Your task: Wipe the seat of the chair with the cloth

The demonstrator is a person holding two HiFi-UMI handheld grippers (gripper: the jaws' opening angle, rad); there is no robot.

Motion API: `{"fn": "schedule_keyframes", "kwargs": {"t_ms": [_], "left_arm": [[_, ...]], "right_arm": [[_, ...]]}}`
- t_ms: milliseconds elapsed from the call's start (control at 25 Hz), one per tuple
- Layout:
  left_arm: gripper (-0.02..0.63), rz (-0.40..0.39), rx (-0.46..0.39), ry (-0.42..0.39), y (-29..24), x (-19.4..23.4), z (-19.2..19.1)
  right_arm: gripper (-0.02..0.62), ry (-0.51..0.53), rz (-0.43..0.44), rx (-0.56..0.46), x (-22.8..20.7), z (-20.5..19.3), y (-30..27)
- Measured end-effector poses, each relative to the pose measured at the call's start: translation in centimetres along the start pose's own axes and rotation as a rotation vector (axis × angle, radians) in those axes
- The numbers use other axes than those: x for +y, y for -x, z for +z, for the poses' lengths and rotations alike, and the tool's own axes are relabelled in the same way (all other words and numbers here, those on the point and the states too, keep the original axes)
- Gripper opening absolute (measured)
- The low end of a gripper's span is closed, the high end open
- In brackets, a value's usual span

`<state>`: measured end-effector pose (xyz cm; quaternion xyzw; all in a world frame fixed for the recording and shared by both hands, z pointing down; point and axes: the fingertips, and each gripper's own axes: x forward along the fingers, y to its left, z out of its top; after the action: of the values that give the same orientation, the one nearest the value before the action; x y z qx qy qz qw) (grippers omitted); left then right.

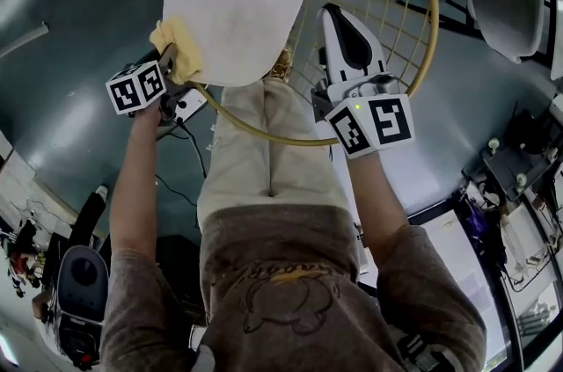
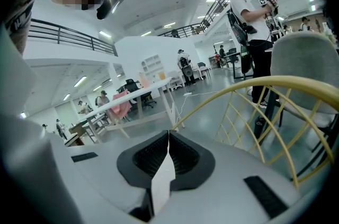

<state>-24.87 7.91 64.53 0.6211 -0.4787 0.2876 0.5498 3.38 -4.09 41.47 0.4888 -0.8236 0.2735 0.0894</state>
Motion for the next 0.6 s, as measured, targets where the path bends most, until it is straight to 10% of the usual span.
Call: {"fn": "schedule_keyframes", "kwargs": {"t_ms": [600], "left_arm": [[0.048, 0.154, -0.225, 0.203, 5.7, 8.5, 1.9]], "right_arm": [[0.029, 0.019, 0.009, 0.017, 0.6, -0.4, 0.3]]}}
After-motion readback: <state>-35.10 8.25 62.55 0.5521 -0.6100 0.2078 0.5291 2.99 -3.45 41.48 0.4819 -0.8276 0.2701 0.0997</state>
